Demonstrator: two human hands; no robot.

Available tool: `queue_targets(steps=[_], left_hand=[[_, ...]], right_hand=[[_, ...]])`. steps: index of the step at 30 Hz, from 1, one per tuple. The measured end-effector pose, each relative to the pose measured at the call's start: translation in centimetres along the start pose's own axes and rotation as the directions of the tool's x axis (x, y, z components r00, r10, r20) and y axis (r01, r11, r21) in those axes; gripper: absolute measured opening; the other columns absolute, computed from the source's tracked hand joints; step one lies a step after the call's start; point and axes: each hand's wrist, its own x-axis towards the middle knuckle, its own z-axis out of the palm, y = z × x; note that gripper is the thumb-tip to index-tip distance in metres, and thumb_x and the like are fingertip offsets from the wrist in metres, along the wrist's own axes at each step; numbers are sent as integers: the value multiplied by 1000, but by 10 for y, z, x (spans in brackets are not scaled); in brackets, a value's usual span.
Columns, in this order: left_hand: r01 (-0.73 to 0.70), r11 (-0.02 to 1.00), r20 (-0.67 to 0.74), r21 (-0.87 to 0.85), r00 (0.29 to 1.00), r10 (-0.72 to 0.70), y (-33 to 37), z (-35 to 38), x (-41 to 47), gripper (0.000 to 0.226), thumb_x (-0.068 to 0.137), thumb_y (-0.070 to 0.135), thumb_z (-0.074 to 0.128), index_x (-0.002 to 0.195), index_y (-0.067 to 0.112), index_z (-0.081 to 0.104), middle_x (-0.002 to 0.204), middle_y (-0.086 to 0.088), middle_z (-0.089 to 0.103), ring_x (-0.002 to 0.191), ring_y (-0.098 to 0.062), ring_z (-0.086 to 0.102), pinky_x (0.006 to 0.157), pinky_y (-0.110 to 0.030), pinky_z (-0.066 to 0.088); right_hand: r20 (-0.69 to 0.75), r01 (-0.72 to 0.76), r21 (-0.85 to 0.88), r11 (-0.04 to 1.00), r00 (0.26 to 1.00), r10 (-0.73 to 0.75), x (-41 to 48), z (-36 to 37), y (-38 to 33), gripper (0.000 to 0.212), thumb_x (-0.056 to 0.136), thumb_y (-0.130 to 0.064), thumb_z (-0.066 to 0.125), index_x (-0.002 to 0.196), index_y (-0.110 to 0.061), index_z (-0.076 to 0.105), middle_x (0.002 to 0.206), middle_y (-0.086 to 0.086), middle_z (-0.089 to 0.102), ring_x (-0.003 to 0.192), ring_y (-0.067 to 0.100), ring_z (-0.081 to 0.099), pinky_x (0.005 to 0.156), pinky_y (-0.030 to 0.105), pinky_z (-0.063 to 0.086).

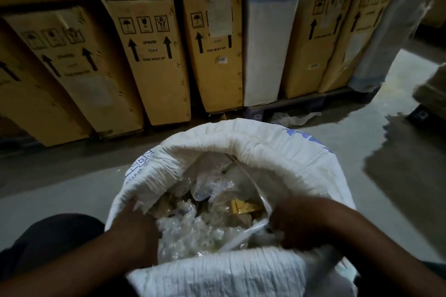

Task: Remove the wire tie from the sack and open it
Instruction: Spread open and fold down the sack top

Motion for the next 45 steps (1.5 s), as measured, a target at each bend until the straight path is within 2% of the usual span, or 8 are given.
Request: queue_targets(steps=[5,19,24,30,35,39,41,45], left_hand=[[-70,998,-390,5,919,67,27,-60,18,35,91,35,54,123,25,65,124,1,69,118,-23,68,93,-35,54],[7,917,-839,-398,401,-367,-22,-115,89,85,71,41,87,144,15,50,143,-15,51,130,-41,49,107,-54,42],[-28,625,-326,-780,871,-367,-47,-101,93,92,65,49,84,146,18,55,134,-1,61,125,-26,60,96,-32,45],[-414,186,-442,-891,886,-141,-83,-131,68,33,48,41,101,76,36,86,94,-3,83,88,-10,79,73,-23,59],[-163,407,-388,-899,728,-566,-124,-157,93,62,80,35,89,129,3,68,119,-18,77,101,-28,73,78,-31,49],[-117,839,-706,-531,609,-362,-63,-161,78,80,77,30,83,149,16,50,152,-16,51,134,-38,53,109,-47,48],[-337,897,-849,-285,524,-74,-20,-147,50,59,89,29,70,146,24,57,153,-6,55,138,-28,53,117,-43,42],[-441,891,-427,-110,830,358,17,-85,4,40,97,56,49,115,28,71,115,3,76,110,-15,68,103,-27,44]], right_hand=[[-584,167,466,869,795,161,14,-13,15,40,83,-45,77,119,-33,67,98,-9,73,90,7,68,85,29,56],[-766,151,607,780,371,525,79,-47,69,66,79,-34,78,140,-21,56,138,5,60,125,24,58,103,32,43],[-474,-88,595,799,764,437,77,-30,86,85,72,-48,83,146,-25,48,145,2,55,137,29,48,109,32,36],[-417,426,902,77,809,414,35,-45,115,21,90,-1,64,105,-12,75,103,20,76,92,29,72,84,43,61],[-604,72,773,630,388,697,25,-47,124,40,82,-22,80,120,-14,69,121,15,71,111,33,66,98,48,53],[-844,73,459,885,348,409,9,-46,71,69,84,-29,79,146,-29,50,151,-3,50,136,19,47,106,34,39],[-840,199,348,916,500,210,-5,-42,45,56,85,-41,76,138,-36,59,138,-15,58,127,6,53,102,24,39],[-246,92,266,960,969,-25,-24,-8,16,49,80,-59,75,122,-34,70,118,-17,69,111,2,61,99,24,46]])
